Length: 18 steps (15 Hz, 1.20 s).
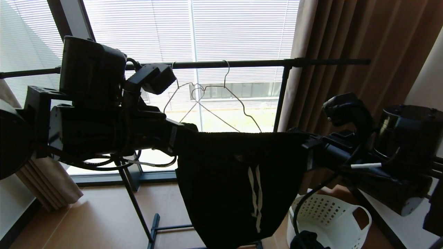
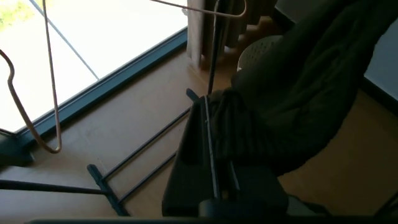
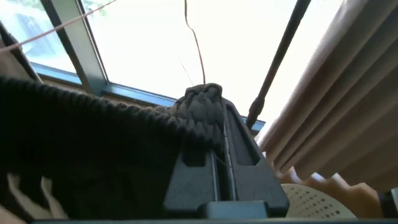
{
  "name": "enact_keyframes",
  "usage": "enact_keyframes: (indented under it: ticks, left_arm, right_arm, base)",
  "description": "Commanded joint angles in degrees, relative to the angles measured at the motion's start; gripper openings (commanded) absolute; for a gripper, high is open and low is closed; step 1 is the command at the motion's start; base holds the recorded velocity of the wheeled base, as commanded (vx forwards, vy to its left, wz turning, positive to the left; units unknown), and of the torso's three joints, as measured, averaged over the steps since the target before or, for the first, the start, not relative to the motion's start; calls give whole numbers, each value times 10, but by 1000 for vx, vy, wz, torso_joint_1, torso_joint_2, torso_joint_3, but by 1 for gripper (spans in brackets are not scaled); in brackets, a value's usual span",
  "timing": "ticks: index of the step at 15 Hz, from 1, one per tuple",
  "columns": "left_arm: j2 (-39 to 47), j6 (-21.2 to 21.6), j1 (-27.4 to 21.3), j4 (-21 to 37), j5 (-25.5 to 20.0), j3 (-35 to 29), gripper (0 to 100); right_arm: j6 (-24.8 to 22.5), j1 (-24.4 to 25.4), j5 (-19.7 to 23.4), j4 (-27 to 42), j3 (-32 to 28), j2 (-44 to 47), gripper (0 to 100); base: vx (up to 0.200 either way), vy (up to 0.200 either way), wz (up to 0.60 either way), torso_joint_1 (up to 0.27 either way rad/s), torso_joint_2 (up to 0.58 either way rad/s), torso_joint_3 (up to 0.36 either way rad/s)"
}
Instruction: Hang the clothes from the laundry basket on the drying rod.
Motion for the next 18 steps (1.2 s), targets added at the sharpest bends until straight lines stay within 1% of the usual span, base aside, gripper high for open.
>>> enact_keyframes:
  ticks: [1,3,4,5,6,7,8,9,11,12,13,15,17,18]
  left_arm:
    - [-24,-1,-27,-1,1,62,0]
    - [-20,-4,-51,-4,0,92,0]
    - [-20,-4,-51,-4,0,92,0]
    - [-15,-6,-77,-3,0,116,0]
    - [-4,-6,-91,-4,0,127,0]
    - [-3,-6,-92,-4,0,129,0]
    - [10,-12,-111,-7,-1,139,0]
    - [19,-38,-130,-9,-4,137,0]
    - [23,-54,-150,-19,-29,136,0]
    - [24,-64,-160,-23,-43,135,0]
    - [23,-75,-167,-24,-44,134,0]
    - [21,-85,-169,-39,-43,136,0]
    - [18,-93,-164,-44,-43,140,0]
    - [10,-97,-158,-44,-43,151,0]
  right_arm:
    - [5,-11,0,2,-87,77,0]
    - [12,-10,-1,6,-158,130,0]
    - [12,-10,-1,6,-158,130,0]
    - [18,-5,-1,35,-225,166,0]
    - [32,6,-1,57,-264,181,0]
    - [35,7,-1,60,-268,182,0]
    - [60,21,-1,92,-311,199,0]
    - [71,33,-1,106,-338,216,0]
    - [76,48,-1,106,-352,228,0]
    - [90,61,-1,104,-357,232,0]
    - [104,68,-1,105,-359,232,0]
    - [113,71,-1,104,-355,229,0]
    - [116,72,-1,101,-343,219,0]
    - [122,70,-1,101,-336,206,0]
  base:
    - [0,0,0,0,0,0]
    - [0,0,0,0,0,0]
    - [0,0,0,0,0,0]
    - [0,0,0,0,0,0]
    - [0,0,0,0,0,0]
    - [0,0,0,0,0,0]
    - [0,0,0,0,0,0]
    - [0,0,0,0,0,0]
    - [0,0,0,0,0,0]
    - [0,0,0,0,0,0]
    - [0,0,0,0,0,0]
    - [0,0,0,0,0,0]
    - [0,0,0,0,0,0]
    - [0,0,0,0,0,0]
